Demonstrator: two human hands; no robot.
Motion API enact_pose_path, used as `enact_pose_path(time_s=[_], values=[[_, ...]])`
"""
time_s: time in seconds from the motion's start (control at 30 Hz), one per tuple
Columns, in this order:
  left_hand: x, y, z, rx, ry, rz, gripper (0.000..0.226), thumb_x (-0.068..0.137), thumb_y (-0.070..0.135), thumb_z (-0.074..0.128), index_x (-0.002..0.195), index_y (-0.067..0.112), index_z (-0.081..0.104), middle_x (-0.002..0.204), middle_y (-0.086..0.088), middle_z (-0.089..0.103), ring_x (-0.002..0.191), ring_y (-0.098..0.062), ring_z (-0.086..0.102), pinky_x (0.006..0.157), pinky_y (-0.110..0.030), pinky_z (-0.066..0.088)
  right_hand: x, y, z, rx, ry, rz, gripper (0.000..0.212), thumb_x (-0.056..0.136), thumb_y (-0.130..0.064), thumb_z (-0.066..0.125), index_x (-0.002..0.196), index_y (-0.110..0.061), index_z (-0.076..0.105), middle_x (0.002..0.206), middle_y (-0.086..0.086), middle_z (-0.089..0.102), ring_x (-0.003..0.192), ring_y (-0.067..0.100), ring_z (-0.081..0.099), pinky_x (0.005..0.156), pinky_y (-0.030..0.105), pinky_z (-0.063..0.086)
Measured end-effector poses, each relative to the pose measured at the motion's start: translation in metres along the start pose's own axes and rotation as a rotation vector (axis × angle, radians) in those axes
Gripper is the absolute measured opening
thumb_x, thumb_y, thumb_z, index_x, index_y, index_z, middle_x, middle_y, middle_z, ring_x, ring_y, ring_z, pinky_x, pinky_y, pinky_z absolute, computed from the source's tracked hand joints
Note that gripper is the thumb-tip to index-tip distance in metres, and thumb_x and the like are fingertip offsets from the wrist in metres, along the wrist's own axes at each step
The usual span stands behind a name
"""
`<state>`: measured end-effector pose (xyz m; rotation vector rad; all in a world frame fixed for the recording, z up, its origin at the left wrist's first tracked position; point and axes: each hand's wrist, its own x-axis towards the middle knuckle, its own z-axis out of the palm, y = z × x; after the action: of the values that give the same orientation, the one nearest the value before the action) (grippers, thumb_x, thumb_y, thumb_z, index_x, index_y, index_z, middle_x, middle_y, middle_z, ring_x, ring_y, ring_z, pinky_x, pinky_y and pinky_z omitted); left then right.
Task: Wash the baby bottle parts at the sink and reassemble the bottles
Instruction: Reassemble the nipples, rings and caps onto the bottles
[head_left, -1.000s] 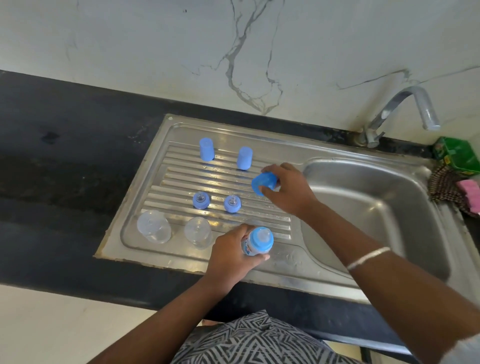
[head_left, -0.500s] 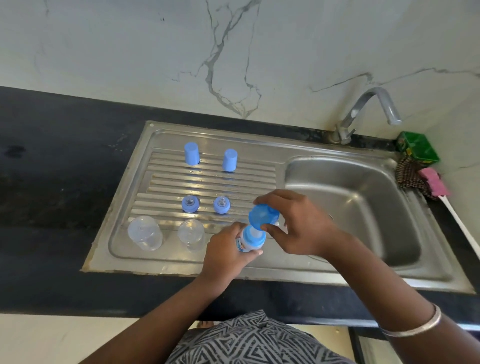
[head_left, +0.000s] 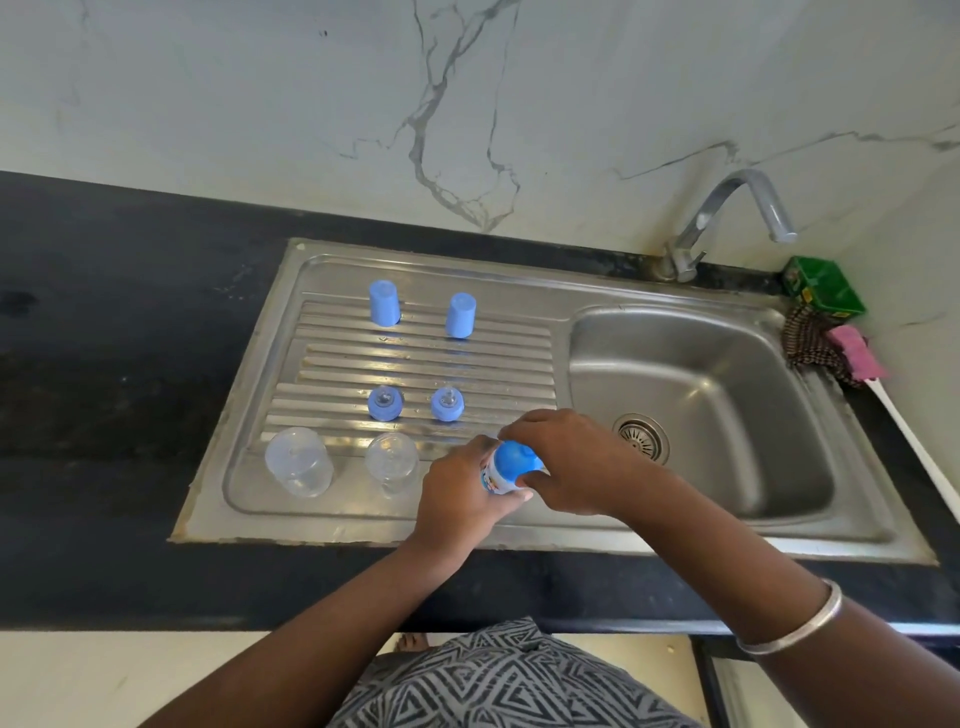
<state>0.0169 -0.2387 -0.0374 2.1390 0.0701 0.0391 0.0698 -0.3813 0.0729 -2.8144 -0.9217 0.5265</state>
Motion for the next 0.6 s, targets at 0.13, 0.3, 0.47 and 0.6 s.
enact_pose_path(time_s=[0.13, 0.3, 0.47, 0.6], values=[[0.002, 0.002, 0.000, 0.015, 0.017, -0.003, 0.054, 0.063, 0.045, 0.081, 0.112, 0.027, 0.067, 0.098, 0.011, 0.073, 0.094, -0.006, 0.067, 0.084, -0.026, 0.054, 0.007, -0.003, 0.001, -0.025, -0.021, 0.069, 0.042, 0.086, -0.025, 0.066, 0.127, -0.030, 0.059, 0.118, -0.004, 0.064, 0.110, 0.020, 0.055, 0.092, 0.036, 0.050], [0.001, 0.002, -0.001, 0.028, 0.025, 0.005, 0.048, 0.064, 0.036, 0.083, 0.108, 0.026, 0.068, 0.091, 0.011, 0.073, 0.089, -0.005, 0.067, 0.081, -0.026, 0.053, 0.006, -0.005, 0.006, 0.028, 0.009, 0.182, 0.030, 0.085, -0.034, 0.063, 0.114, -0.026, 0.063, 0.105, -0.001, 0.064, 0.103, 0.023, 0.058, 0.082, 0.036, 0.051], [0.002, 0.004, -0.001, 0.067, 0.031, 0.024, 0.043, 0.064, 0.032, 0.083, 0.103, 0.025, 0.067, 0.086, 0.008, 0.073, 0.085, -0.010, 0.068, 0.077, -0.031, 0.054, 0.002, -0.014, 0.018, 0.060, 0.131, 0.337, 0.035, 0.087, -0.050, 0.061, 0.095, -0.016, 0.060, 0.079, 0.000, 0.052, 0.073, 0.021, 0.050, 0.052, 0.025, 0.031], [0.003, 0.004, -0.003, 0.091, 0.033, 0.038, 0.043, 0.064, 0.040, 0.086, 0.100, 0.028, 0.066, 0.085, 0.011, 0.072, 0.082, -0.005, 0.066, 0.073, -0.020, 0.050, 0.000, -0.019, 0.024, 0.057, 0.179, 0.411, 0.042, 0.091, -0.060, 0.056, 0.087, -0.019, 0.046, 0.077, -0.002, 0.046, 0.070, 0.019, 0.046, 0.049, 0.024, 0.024]])
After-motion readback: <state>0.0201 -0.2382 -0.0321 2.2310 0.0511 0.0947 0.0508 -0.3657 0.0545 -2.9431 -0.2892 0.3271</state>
